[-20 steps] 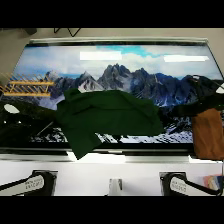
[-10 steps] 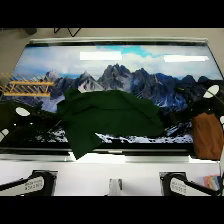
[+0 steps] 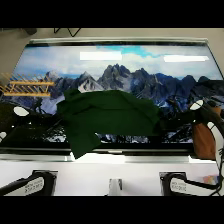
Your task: Fold the shirts.
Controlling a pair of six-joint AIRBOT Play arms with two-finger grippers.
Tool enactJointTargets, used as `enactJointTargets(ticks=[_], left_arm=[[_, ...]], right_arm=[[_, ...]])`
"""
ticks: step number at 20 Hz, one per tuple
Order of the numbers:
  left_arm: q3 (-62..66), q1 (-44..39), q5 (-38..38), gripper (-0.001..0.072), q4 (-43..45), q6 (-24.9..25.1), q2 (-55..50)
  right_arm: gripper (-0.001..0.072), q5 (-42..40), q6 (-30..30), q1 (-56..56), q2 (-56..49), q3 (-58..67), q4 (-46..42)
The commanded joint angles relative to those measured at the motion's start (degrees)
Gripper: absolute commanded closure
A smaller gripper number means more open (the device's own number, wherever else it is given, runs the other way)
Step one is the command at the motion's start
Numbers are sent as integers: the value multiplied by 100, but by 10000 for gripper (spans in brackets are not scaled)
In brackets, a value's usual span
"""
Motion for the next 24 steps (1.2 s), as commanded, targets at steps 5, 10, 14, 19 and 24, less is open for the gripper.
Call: enactJointTargets(ticks=[5, 10, 14, 19, 24], left_arm=[[304, -7, -96, 674, -20, 345, 815], [3056, -4, 553, 674, -120, 627, 2433], [5943, -7, 1937, 674, -149, 632, 3296], [6992, 0, 846, 675, -2, 417, 3543], [6994, 0, 9, 676, 610, -66, 3405]], right_arm=[[681, -632, -315, 7, 42, 332, 542], [682, -704, -796, 7, 1910, 3060, 516], [682, -2435, -962, 7, 3976, 4931, 42], [682, -2105, 219, 7, 5243, 4990, -1611], [682, -1244, 332, 7, 5195, 4990, -1945]])
